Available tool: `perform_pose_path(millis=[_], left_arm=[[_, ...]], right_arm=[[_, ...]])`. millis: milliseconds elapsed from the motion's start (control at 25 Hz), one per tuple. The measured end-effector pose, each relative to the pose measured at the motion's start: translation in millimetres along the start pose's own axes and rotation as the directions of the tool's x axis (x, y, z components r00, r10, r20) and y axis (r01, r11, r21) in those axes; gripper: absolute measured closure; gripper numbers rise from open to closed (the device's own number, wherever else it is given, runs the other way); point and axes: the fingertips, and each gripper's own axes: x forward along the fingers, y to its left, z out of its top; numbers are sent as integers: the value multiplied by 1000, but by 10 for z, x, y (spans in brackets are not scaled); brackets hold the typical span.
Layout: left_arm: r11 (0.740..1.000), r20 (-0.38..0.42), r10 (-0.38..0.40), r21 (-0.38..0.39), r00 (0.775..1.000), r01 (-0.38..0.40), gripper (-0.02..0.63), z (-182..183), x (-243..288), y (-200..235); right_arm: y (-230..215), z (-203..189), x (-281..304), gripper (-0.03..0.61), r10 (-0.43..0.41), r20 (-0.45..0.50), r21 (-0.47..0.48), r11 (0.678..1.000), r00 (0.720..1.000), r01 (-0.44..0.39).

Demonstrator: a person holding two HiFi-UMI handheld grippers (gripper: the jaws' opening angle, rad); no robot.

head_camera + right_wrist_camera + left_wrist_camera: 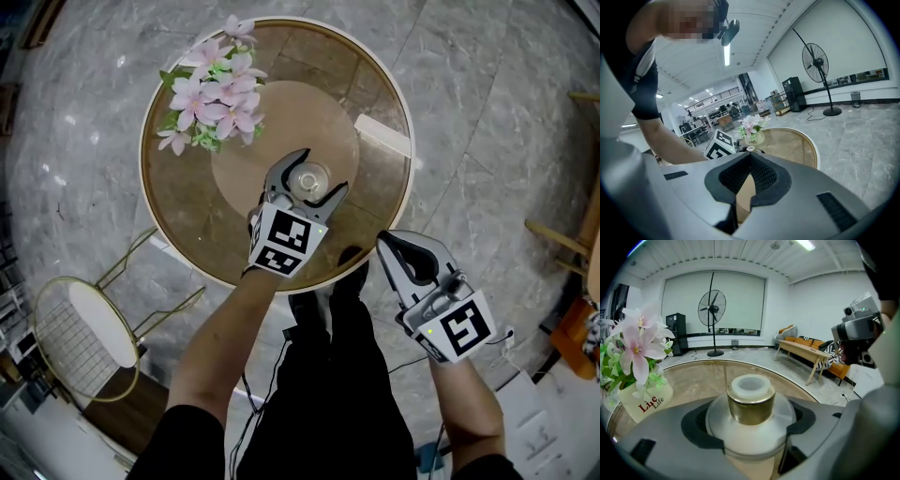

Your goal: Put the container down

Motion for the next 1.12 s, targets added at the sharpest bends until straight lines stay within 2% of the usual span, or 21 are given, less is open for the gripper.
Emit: perform_pose_path(millis=[440, 680, 840, 880, 1000, 1120], left_arm=[[999, -22, 13, 49, 1000, -12, 264, -122, -80, -54], [999, 57, 34, 16, 998, -35, 262, 88, -389, -59], [998, 83, 15, 54, 996, -20, 264, 330, -811, -110], [998, 91, 16, 61, 996, -21, 272, 392, -938, -126], [998, 111, 41, 48, 993, -46, 363, 579, -1381, -143], [998, 108, 64, 7, 992, -65, 425, 787, -1894, -207]], right_arm=[[166, 4, -84, 563, -12, 24, -9, 1000, 1000, 12], [360, 61, -243, 563, -56, 33, -34, 998, 998, 57], [645, 397, -411, 563, -49, 75, -80, 995, 996, 55], [721, 509, -459, 563, -49, 94, -95, 994, 994, 57], [967, 814, -579, 556, -53, 130, -145, 987, 990, 72], [1369, 1078, -690, 532, -32, 111, -182, 982, 993, 52]])
